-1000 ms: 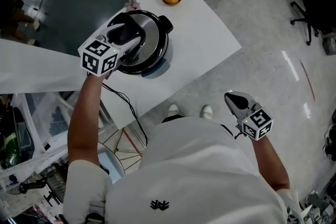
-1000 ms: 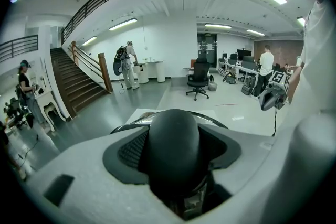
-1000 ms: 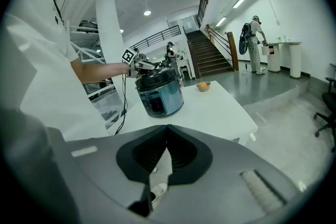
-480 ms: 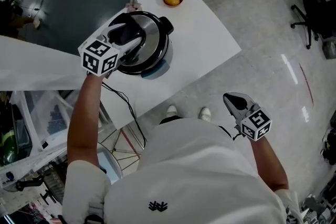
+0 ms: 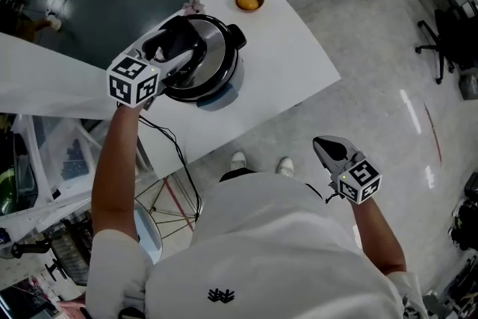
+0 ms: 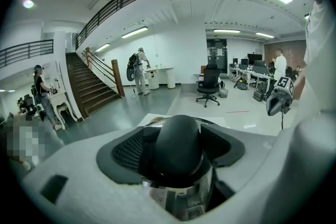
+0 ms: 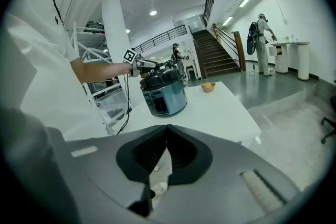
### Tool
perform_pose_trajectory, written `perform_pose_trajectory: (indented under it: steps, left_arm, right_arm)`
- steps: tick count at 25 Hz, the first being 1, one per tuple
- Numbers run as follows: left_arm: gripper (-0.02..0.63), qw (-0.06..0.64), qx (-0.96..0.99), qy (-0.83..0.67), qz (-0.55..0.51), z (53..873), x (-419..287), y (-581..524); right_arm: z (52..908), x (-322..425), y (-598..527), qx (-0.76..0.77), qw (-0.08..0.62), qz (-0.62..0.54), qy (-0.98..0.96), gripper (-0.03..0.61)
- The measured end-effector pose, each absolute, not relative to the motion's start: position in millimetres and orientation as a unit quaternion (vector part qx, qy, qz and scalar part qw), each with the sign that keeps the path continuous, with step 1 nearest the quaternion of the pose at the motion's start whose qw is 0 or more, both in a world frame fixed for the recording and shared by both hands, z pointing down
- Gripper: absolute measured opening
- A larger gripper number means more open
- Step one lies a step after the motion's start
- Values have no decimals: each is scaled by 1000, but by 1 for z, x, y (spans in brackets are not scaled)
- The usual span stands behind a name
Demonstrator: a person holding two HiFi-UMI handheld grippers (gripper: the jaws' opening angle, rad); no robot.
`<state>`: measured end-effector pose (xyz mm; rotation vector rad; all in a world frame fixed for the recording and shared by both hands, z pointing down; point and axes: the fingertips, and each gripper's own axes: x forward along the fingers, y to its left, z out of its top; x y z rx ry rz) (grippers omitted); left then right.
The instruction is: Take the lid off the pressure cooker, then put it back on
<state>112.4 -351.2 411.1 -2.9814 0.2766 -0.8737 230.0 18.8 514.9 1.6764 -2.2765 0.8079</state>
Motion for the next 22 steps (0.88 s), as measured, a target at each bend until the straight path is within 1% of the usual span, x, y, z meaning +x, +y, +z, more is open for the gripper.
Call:
perform_pose_trajectory:
  steps: [4, 11, 15, 22]
  left_arm:
    - [342, 5, -955, 122, -269, 399, 95, -347]
    - [314, -11, -950, 187, -252, 385, 56, -318]
    - [271, -25, -944, 226, -239, 383, 30, -286]
    - [165, -66, -930, 287, -219, 396, -5, -213]
  right_arm:
    - [517, 232, 22, 551, 101, 272, -782, 12]
    - [515, 235, 24, 510, 106, 260, -813, 12]
    - [516, 232, 27, 481, 110, 253, -832, 12]
    - [514, 224, 31, 430, 123, 237, -862, 12]
